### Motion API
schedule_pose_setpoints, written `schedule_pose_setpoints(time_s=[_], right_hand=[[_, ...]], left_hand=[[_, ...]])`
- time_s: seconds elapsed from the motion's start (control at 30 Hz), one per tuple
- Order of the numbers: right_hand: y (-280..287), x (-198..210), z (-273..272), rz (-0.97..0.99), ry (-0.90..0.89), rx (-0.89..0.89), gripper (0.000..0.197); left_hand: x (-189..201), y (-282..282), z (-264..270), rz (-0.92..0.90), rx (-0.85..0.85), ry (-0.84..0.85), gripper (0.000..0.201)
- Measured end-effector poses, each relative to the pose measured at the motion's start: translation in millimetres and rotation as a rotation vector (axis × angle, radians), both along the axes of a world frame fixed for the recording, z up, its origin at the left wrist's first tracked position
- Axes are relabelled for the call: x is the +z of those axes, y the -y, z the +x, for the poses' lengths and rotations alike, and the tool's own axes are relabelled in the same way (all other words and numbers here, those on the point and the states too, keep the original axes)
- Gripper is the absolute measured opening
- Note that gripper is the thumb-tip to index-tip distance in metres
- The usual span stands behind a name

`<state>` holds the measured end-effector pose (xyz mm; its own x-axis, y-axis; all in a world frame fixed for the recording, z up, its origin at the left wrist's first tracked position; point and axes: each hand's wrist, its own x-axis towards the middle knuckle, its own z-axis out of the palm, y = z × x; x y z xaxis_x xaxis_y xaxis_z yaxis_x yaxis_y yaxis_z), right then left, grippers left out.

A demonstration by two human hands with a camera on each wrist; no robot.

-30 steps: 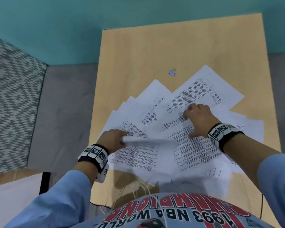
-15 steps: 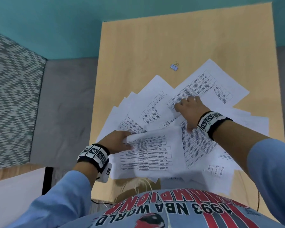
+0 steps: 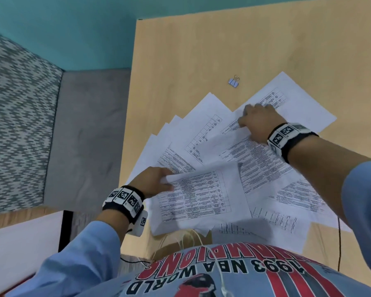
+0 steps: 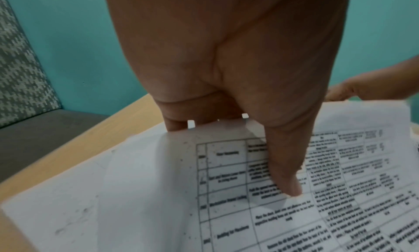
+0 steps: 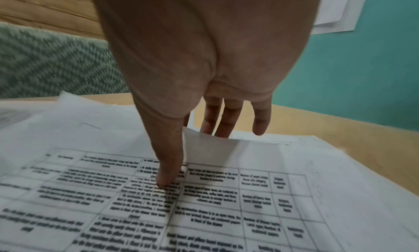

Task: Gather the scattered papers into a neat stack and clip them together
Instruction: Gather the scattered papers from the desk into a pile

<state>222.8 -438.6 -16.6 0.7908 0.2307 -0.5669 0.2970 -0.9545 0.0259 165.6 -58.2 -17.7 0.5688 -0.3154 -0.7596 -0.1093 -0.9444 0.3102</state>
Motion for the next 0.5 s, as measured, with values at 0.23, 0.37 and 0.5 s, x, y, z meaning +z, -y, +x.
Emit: schedule_pose_setpoints(time_s=[0.23,0.37,0.5], right_hand=[[-1.4,-7.1,23.0,-0.003,-0.071,0.164,0.049],[-3.5,-1.7,23.5,-0.013,-0.025,0.183,0.029],[-2.6,-5.8,16.0,0.075,0.047,0.190,0.026]], left_hand=[[-3.6,-6.5,-12.7,-0.003,0.078,0.128,0.032],[-7.4,-5.8,-16.5,-0.035,0.137,0.119,0.034],[-4.2,6.1,-15.3,-0.140,0.250,0.003,0.038]])
